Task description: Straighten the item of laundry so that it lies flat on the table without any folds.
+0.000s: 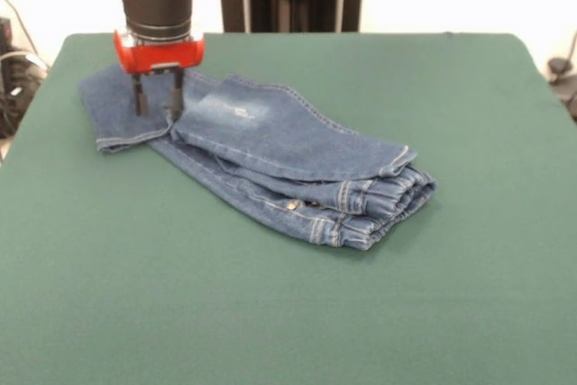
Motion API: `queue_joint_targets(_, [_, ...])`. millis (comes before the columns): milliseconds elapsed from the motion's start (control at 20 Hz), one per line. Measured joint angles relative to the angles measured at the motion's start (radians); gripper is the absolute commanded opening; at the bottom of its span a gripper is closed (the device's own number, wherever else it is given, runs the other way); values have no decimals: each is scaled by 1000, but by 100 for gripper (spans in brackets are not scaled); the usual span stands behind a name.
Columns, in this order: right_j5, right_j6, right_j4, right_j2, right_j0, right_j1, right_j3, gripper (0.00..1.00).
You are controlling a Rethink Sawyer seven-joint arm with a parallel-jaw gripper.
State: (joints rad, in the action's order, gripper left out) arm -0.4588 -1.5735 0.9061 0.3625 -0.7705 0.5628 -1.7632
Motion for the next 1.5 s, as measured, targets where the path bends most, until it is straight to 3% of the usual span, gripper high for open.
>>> queue_joint_targets(900, [-10, 0, 0, 4, -3, 8, -4, 0])
queue_joint_targets(1500, [-195, 0, 0, 4, 15, 166, -15, 0])
